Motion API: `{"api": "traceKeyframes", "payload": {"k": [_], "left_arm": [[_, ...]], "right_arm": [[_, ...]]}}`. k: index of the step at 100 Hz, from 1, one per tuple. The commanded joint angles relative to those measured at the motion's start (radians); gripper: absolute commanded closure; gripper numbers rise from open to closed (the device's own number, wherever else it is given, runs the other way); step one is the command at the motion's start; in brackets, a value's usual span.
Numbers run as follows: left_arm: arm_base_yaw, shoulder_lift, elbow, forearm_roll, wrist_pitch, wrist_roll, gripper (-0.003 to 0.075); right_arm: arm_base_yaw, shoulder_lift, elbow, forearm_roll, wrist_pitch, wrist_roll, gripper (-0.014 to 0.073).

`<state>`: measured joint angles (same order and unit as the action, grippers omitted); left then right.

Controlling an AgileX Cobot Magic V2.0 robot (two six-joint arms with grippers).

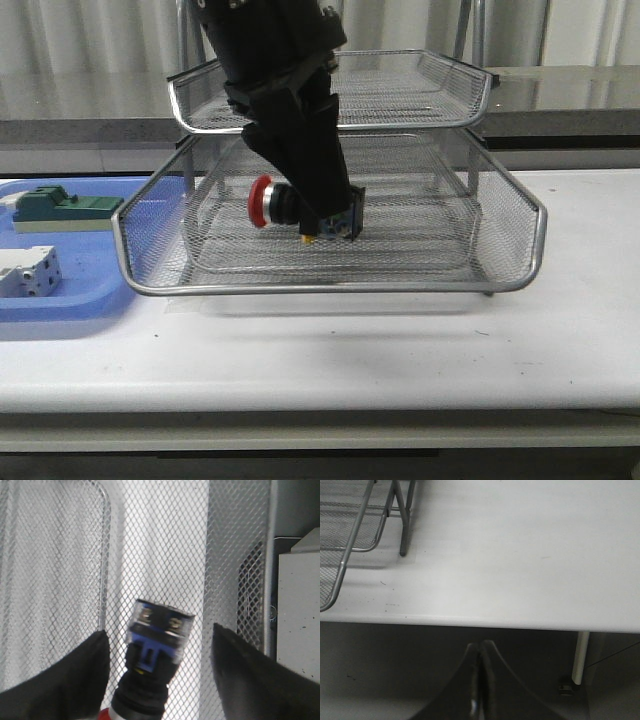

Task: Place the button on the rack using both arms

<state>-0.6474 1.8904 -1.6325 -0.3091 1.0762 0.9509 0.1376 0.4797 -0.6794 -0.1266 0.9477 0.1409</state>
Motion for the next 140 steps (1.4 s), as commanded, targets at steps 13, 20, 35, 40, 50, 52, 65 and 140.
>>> {"api": "traceKeyframes", "payload": {"k": [13,20,35,40,50,52,65,140], "left_arm": [[-0.006,-0.051,-0.026,-0.028,-0.026,-0.01,0.0259],[-0.006,-0.054,-0.026,-0.028,-0.019,-0.01,0.0259],[-0.006,-0.075,-0.032,-0.03,-0.003,-0.042,0.026],[-0.006,-0.091,-0.036,-0.03,0.003,-0.052,0.026],[-0.006,-0.135,-0.038,-0.028,0.003,-0.068,0.0261],[-0.006,-0.146,-0.038,-0.028,0.001,-0.072,0.0261],[-0.006,-0.222,-0.038,0.053,-0.003,-0.141,0.0261],[0.519,-0.792,0.43,0.038,-0.426,-0.454,0.03]], "right_arm": [[0.0,0.004,-0.032,-0.017,-0.062,-0.002,0.0662],[0.0,0.004,-0.032,-0.017,-0.062,-0.002,0.0662],[0.0,0.004,-0.032,-0.017,-0.062,-0.002,0.0662],[0.0,0.004,-0.032,-0.017,-0.062,-0.002,0.0662],[0.0,0.004,-0.032,-0.017,-0.062,-0.002,0.0662],[0.0,0.004,-0.032,-0.017,-0.062,-0.002,0.0662],[0.0,0.004,-0.032,-0.017,-0.062,-0.002,0.0662],[0.0,0.004,-0.032,-0.017,-0.062,-0.002,0.0662]]}}
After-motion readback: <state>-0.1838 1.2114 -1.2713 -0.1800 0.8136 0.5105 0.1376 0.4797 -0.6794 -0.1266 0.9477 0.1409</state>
